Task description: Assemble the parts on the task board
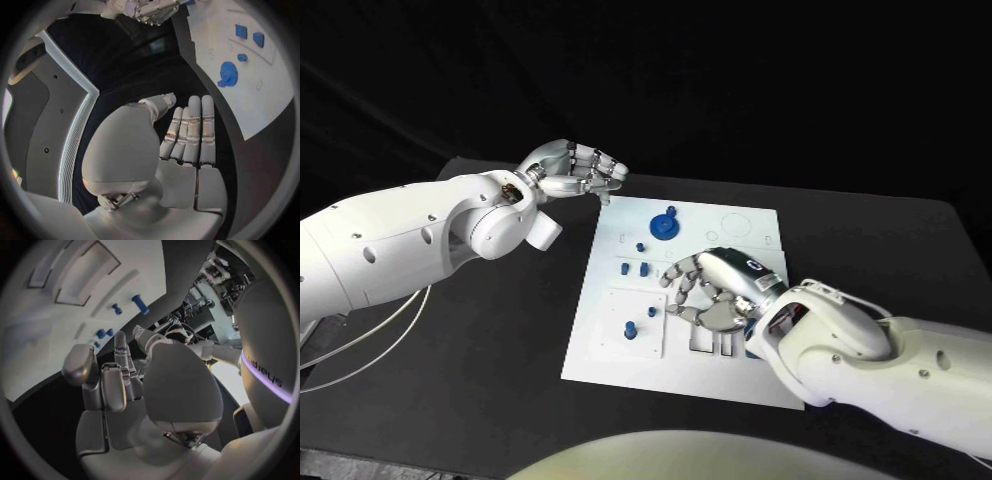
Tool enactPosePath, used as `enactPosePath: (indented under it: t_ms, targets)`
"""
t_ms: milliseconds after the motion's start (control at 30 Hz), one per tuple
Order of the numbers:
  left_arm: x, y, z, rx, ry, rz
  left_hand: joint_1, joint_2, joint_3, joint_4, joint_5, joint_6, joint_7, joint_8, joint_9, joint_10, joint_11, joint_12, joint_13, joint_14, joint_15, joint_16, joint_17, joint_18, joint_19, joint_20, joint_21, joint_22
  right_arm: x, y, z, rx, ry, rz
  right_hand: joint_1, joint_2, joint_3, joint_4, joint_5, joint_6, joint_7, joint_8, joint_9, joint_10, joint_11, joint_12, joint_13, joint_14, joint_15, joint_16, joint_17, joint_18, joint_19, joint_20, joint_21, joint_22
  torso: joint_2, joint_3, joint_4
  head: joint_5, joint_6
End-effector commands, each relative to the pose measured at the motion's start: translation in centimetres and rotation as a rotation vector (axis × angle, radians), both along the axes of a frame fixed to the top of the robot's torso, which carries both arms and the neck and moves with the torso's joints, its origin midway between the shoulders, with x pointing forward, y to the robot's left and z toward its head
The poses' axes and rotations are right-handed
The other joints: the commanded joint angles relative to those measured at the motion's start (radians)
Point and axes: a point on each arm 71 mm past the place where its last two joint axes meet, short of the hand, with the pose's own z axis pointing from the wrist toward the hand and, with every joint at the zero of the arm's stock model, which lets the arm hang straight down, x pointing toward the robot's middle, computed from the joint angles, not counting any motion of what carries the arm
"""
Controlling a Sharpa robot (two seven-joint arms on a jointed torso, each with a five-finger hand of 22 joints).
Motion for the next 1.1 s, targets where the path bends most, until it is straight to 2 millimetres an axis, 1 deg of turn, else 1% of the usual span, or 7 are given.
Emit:
enactPosePath:
  t_ms: [33, 100, 167, 200, 300, 633, 1100]
  targets:
    - [-0.1, 0.0, -0.1, -0.007, 0.007, -0.01, -0.003, 0.008, -0.001, 0.003, 0.004, -0.01, 0.025, 0.007, -0.001, -0.005, 0.001, 0.005, -0.001, -0.004, 0.001, 0.005, 0.001, 0.014, 0.004, 0.003, -0.006, -0.002, 0.7, -2.2, 0.1, 0.119, 0.201, -0.089, -0.019, 0.004, -0.041, 0.006, 0.004, 0.02, -0.019, 0.018, 0.006, 0.046, -0.021, 0.126, 0.098, 0.043, -0.021, 0.014, 0.02, -0.012, 0.015, -0.012, 0.036, 0.081, -0.003, -0.0025, -0.0029, -0.015, 0.004]
    - [-0.1, 0.1, -0.2, -0.005, 0.009, -0.007, -0.003, 0.008, -0.001, 0.003, 0.004, -0.011, 0.025, 0.007, -0.002, -0.006, 0.001, 0.006, -0.001, -0.004, 0.001, 0.005, 0.001, 0.014, 0.004, 0.003, -0.006, -0.002, 1.0, -4.2, 0.2, 0.119, 0.267, -0.143, -0.037, 0.017, -0.103, 0.024, 0.005, 0.005, -0.025, 0.05, 0.017, -0.025, -0.027, 0.391, 0.354, 0.046, -0.024, 0.021, 0.024, -0.018, 0.026, -0.023, 0.069, 0.101, -0.006, -0.0029, -0.0045, -0.024, 0.007]
    - [-0.2, 0.2, -0.3, -0.004, 0.012, -0.005, -0.003, 0.008, -0.001, 0.003, 0.004, -0.011, 0.025, 0.007, -0.002, -0.006, 0.001, 0.006, -0.001, -0.004, 0.001, 0.005, 0.001, 0.014, 0.004, 0.003, -0.006, -0.002, 1.1, -5.9, 0.2, 0.115, 0.319, -0.188, -0.05, 0.026, -0.134, 0.043, 0.004, -0.009, -0.027, 0.079, 0.029, 0.021, -0.027, 0.717, 0.712, 0.052, -0.026, 0.038, 0.053, -0.023, 0.034, -0.022, 0.094, 0.113, -0.008, -0.0028, -0.0065, -0.028, 0.006]
    - [-0.2, 0.2, -0.3, -0.003, 0.013, -0.004, -0.003, 0.008, -0.001, 0.003, 0.004, -0.011, 0.025, 0.007, -0.002, -0.006, 0.001, 0.006, -0.001, -0.004, 0.001, 0.005, 0.001, 0.014, 0.004, 0.003, -0.006, -0.002, 1.1, -6.7, 0.2, 0.111, 0.341, -0.206, -0.053, 0.037, -0.178, 0.063, 0.007, -0.023, -0.038, 0.124, 0.053, 0.1, -0.025, 0.993, 1.025, 0.065, -0.022, 0.073, 0.121, -0.028, 0.046, -0.023, 0.129, 0.13, -0.009, -0.0025, -0.0075, -0.031, 0.006]
    - [-0.2, 0.3, -0.4, -0.002, 0.016, -0.003, -0.003, 0.008, -0.001, 0.003, 0.004, -0.011, 0.025, 0.007, -0.002, -0.006, 0.001, 0.006, -0.001, -0.004, 0.001, 0.005, 0.001, 0.014, 0.004, 0.003, -0.006, -0.002, 0.7, -8.7, 0.1, 0.087, 0.387, -0.252, -0.067, 0.052, -0.24, 0.099, 0.005, -0.041, -0.032, 0.171, 0.08, 0.169, -0.025, 1.144, 1.213, 0.077, -0.025, 0.105, 0.192, -0.035, 0.059, -0.019, 0.168, 0.147, -0.012, -0.0016, -0.0105, -0.043, 0.004]
    - [-0.2, 0.3, -0.6, 0.0, 0.019, -0.001, -0.004, 0.007, -0.001, 0.003, 0.004, -0.011, 0.025, 0.008, -0.002, -0.006, 0.001, 0.007, -0.001, -0.004, 0.001, 0.005, 0.002, 0.014, 0.005, 0.003, -0.007, -0.002, -0.6, -13.6, -0.7, -0.067, 0.405, -0.374, -0.053, 0.081, -0.343, 0.129, 0.006, -0.066, -0.034, 0.232, 0.113, 0.233, -0.027, 1.238, 1.338, 0.09, -0.024, 0.135, 0.27, -0.048, 0.082, -0.019, 0.244, 0.177, -0.019, -0.0058, -0.021, -0.073, -0.009]
    - [-0.3, 0.5, -0.6, 0.001, 0.019, 0.001, -0.004, 0.007, -0.001, 0.003, 0.004, -0.011, 0.025, 0.008, -0.002, -0.006, 0.001, 0.007, -0.001, -0.004, 0.001, 0.005, 0.002, 0.014, 0.005, 0.003, -0.007, -0.002, -1.6, -13.1, -3.6, -0.184, 0.401, -0.388, -0.11, 0.11, -0.431, 0.134, 0.008, -0.064, -0.039, 0.25, 0.116, 0.229, -0.031, 1.234, 1.338, 0.091, -0.026, 0.139, 0.279, -0.051, 0.088, -0.02, 0.263, 0.187, -0.018, -0.0067, -0.0207, -0.076, -0.015]
